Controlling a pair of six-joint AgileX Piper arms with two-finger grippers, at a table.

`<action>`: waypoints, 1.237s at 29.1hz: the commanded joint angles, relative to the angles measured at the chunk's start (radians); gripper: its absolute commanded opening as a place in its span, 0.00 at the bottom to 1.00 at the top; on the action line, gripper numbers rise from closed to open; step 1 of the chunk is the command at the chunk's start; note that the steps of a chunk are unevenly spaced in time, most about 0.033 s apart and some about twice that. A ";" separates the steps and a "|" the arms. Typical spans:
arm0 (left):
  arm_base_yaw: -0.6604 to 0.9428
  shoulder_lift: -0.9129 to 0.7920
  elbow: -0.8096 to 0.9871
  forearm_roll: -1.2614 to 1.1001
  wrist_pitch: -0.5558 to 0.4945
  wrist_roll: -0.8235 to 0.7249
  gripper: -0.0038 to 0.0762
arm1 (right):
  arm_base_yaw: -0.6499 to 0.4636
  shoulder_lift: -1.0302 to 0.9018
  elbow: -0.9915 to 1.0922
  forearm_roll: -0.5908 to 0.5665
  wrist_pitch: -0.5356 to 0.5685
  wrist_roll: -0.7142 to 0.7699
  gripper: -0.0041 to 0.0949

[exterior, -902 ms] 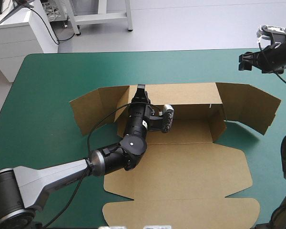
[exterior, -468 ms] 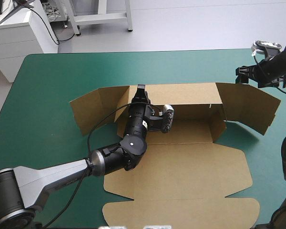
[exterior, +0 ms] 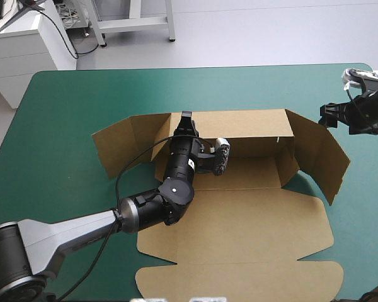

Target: Fold the box

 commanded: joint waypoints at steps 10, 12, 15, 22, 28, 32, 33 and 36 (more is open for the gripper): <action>-0.006 -0.039 -0.017 0.010 0.016 -0.003 0.04 | -0.033 -0.161 0.266 0.253 -0.016 -0.176 0.77; -0.006 -0.039 -0.017 0.010 0.016 -0.003 0.04 | -0.033 -0.187 0.322 0.260 -0.052 -0.191 0.77; -0.006 -0.039 -0.017 0.010 0.016 -0.003 0.04 | -0.033 -0.232 0.404 0.260 -0.091 -0.208 0.77; -0.006 -0.039 -0.017 0.016 0.016 -0.002 0.04 | -0.031 -0.382 0.585 0.363 -0.216 -0.381 0.77; -0.006 -0.039 -0.017 0.016 0.016 0.006 0.04 | 0.010 -0.407 0.618 0.393 -0.276 -0.562 0.77; -0.006 -0.039 -0.017 0.016 0.016 0.010 0.04 | 0.065 -0.401 0.618 0.393 -0.342 -0.655 0.77; -0.006 -0.039 -0.017 0.016 0.016 0.010 0.04 | 0.081 -0.396 0.618 0.395 -0.353 -0.674 0.77; -0.006 -0.039 -0.017 0.016 0.016 0.010 0.04 | 0.135 -0.375 0.618 0.420 -0.360 -0.741 0.77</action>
